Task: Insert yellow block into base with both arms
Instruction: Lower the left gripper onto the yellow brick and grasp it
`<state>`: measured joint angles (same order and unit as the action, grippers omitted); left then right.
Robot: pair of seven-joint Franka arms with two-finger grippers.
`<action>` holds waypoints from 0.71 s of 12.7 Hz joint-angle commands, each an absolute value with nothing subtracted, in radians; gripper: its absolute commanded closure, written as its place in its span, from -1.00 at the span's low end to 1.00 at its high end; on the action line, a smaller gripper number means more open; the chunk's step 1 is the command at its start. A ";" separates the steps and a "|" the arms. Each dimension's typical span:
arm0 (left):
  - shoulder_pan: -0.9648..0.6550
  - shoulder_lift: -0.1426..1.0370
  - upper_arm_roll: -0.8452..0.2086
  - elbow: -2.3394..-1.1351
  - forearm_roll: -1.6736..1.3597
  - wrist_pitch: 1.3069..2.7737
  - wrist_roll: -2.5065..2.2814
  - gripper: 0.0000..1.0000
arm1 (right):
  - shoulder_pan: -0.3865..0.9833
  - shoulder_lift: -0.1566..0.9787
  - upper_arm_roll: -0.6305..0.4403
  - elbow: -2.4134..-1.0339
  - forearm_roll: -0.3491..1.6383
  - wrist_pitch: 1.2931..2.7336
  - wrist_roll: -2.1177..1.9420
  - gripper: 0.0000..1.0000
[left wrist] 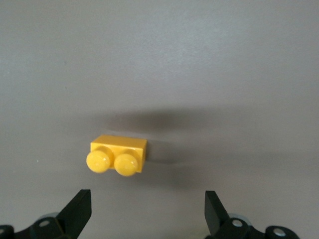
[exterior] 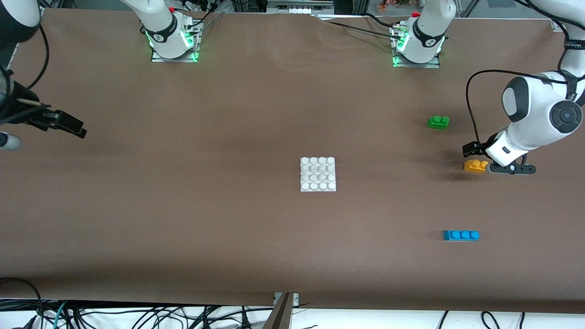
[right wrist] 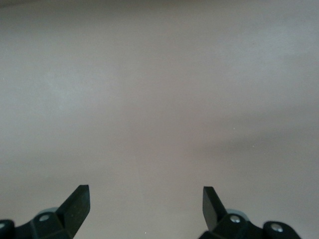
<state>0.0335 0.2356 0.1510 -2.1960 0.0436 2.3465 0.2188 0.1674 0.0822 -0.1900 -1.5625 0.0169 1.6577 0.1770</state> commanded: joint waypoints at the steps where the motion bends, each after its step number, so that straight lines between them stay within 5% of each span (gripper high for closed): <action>1: 0.061 0.270 0.164 -2.221 0.049 2.408 0.351 -1.00 | 0.121 0.049 -0.164 -1.629 0.044 1.734 0.155 -1.00; 9: 0.092 0.362 0.164 -2.192 0.046 2.531 0.472 -1.00 | 0.127 0.048 -0.166 -1.651 0.043 1.744 0.138 -1.00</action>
<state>0.0825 0.3338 0.1676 -2.2211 0.0436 2.5112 0.4410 0.1408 0.0717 -0.1806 -1.6306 0.0333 1.7457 0.1540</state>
